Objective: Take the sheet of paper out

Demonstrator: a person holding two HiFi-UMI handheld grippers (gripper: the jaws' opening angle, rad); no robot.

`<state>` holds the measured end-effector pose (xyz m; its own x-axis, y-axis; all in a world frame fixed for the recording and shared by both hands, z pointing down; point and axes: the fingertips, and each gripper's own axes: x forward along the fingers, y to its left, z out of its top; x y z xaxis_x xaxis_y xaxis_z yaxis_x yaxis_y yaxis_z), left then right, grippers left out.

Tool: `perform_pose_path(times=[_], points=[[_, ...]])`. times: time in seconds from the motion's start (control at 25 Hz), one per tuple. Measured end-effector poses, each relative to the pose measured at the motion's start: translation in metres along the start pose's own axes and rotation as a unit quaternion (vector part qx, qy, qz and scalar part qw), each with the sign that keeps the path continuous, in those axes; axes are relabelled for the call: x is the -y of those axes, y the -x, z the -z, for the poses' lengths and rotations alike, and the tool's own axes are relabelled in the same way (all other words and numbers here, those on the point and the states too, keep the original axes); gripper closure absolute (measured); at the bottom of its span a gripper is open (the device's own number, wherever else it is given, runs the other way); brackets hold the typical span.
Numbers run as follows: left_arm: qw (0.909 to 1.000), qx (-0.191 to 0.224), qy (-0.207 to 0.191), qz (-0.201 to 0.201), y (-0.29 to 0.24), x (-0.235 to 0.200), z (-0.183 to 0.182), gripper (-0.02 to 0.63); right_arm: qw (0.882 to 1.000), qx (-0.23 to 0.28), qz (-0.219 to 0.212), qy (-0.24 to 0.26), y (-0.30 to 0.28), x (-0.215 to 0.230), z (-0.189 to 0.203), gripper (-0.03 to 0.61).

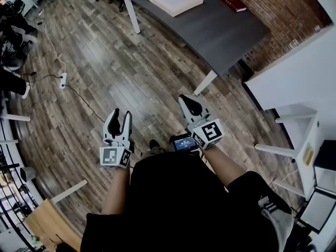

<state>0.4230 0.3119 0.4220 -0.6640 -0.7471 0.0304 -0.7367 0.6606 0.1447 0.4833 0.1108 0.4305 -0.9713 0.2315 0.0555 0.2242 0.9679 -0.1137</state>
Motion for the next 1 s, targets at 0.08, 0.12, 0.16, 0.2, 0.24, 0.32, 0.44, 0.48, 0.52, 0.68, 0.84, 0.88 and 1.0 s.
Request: perform_pose_path(times=[0.08,0.12,0.16,0.2,0.24,0.32,0.44,0.48,0.52,0.68,0.84,0.88,1.0], points=[[1.0000,-0.003,-0.001,0.001,-0.003,0.007,0.001,0.460,1.000,-0.002,-0.002,-0.004,0.005,0.006,0.003,0.571],[1.0000,-0.002,-0.002,0.001,-0.004,0.010,0.001,0.460,1.000,-0.002,-0.004,-0.005,0.007,0.009,0.005,0.571],[1.0000,-0.001,-0.004,0.000,-0.005,0.013,0.000,0.460,1.000,-0.002,-0.004,-0.006,0.008,0.012,0.007,0.571],[1.0000,0.001,-0.006,-0.001,-0.007,0.014,0.000,0.460,1.000,-0.001,-0.005,-0.007,0.010,0.015,0.008,0.571],[1.0000,0.001,-0.006,-0.003,-0.008,0.014,0.000,0.460,1.000,0.001,-0.004,-0.008,0.012,0.018,0.009,0.571],[1.0000,0.000,-0.004,-0.006,-0.011,0.015,0.002,0.460,1.000,0.002,-0.002,-0.010,0.017,0.024,0.010,0.571],[0.9999,0.001,0.000,-0.013,-0.012,0.016,-0.001,0.462,1.000,0.001,-0.002,-0.011,0.023,0.032,0.012,0.571],[0.9999,0.005,-0.002,-0.015,-0.013,0.017,-0.004,0.462,1.000,0.001,-0.003,-0.011,0.024,0.035,0.013,0.571],[0.9998,0.008,-0.006,-0.015,-0.015,0.019,-0.006,0.462,1.000,0.001,-0.004,-0.011,0.024,0.039,0.015,0.571],[0.9998,0.010,-0.005,-0.016,-0.019,0.028,-0.008,0.462,1.000,-0.002,-0.008,-0.017,0.026,0.047,0.021,0.571],[0.9998,0.004,0.000,-0.020,-0.023,0.026,-0.002,0.462,1.000,-0.007,-0.016,-0.022,0.017,0.048,0.026,0.571],[0.9998,0.001,0.000,-0.021,-0.024,0.024,0.001,0.462,1.000,-0.008,-0.019,-0.023,0.015,0.047,0.027,0.571],[0.9997,-0.004,0.003,-0.023,-0.036,0.015,0.008,0.462,0.999,-0.015,-0.022,-0.022,0.005,0.052,0.030,0.571]])
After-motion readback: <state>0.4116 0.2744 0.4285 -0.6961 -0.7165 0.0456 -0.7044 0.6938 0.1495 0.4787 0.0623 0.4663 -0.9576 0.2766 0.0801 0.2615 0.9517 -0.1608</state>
